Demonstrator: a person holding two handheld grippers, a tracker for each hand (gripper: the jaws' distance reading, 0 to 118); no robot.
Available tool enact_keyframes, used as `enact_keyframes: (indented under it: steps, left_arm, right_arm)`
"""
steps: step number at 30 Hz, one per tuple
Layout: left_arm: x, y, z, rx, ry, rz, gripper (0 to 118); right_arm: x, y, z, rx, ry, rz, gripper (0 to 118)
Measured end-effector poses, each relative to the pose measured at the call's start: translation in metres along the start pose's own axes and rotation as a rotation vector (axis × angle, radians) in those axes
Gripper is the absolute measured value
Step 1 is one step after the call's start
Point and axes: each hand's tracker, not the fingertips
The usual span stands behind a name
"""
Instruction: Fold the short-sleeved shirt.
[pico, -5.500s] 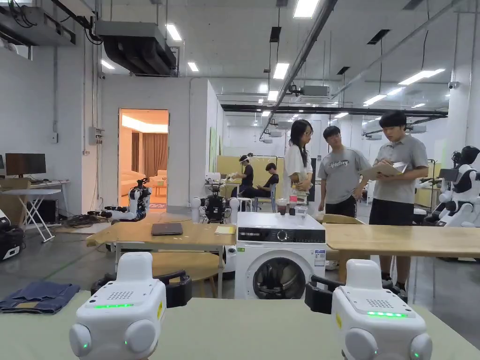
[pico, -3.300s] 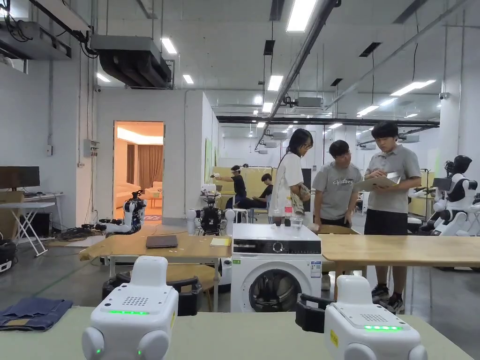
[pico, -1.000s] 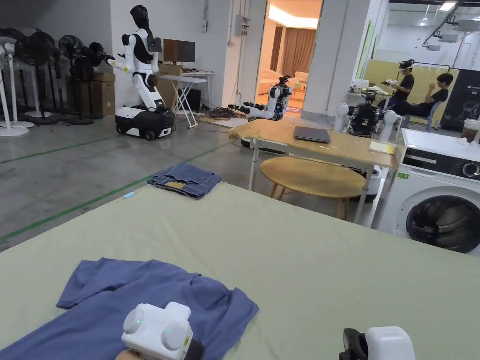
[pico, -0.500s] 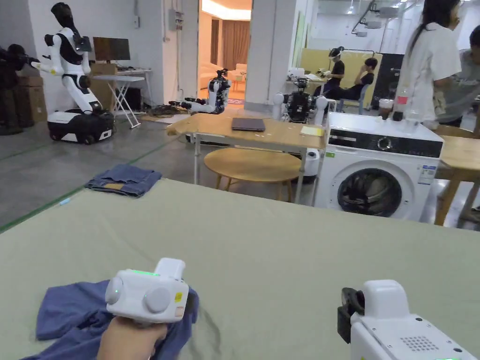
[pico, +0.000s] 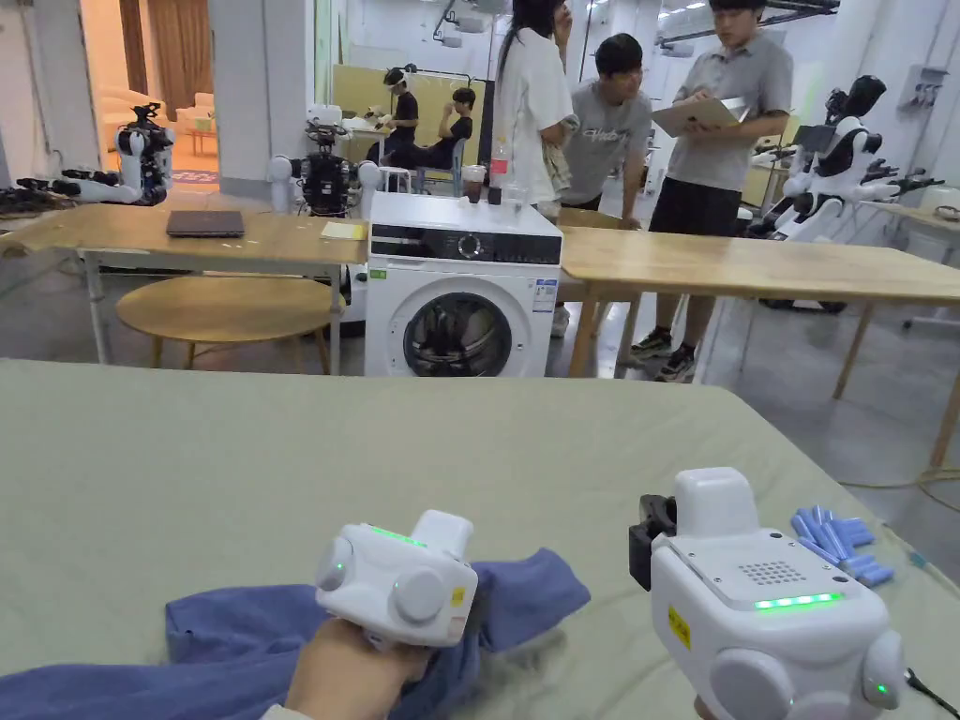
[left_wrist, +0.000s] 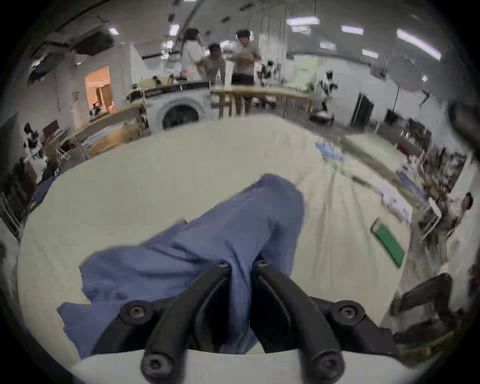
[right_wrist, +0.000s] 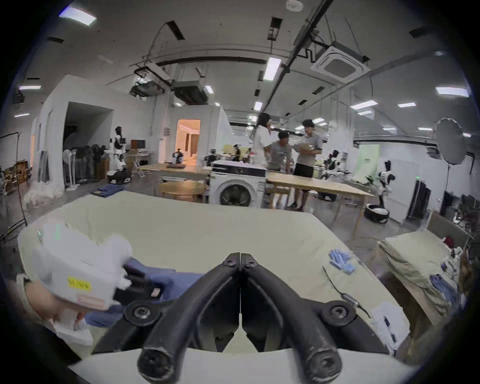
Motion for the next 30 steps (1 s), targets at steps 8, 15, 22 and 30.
enact_keyframes:
  steps: [8,15,22,30]
  left_arm:
    - [0.030,-0.036,-0.054,-0.108,0.076,0.011,24]
    - [0.005,-0.030,0.043,0.143,0.088,0.021,109]
    - [-0.076,-0.074,0.197,0.402,0.339,0.111,109]
    - [-0.181,-0.144,0.270,0.271,0.571,0.313,0]
  right_arm:
    - [0.040,-0.027,-0.013,-0.093,-0.021,-0.054,0]
    - [0.022,-0.025,-0.020,-0.078,0.047,-0.082,0]
    - [-0.028,-0.024,-0.011,-0.021,0.172,-0.066,0]
    - [-0.073,-0.032,-0.003,0.006,0.227,-0.027,0]
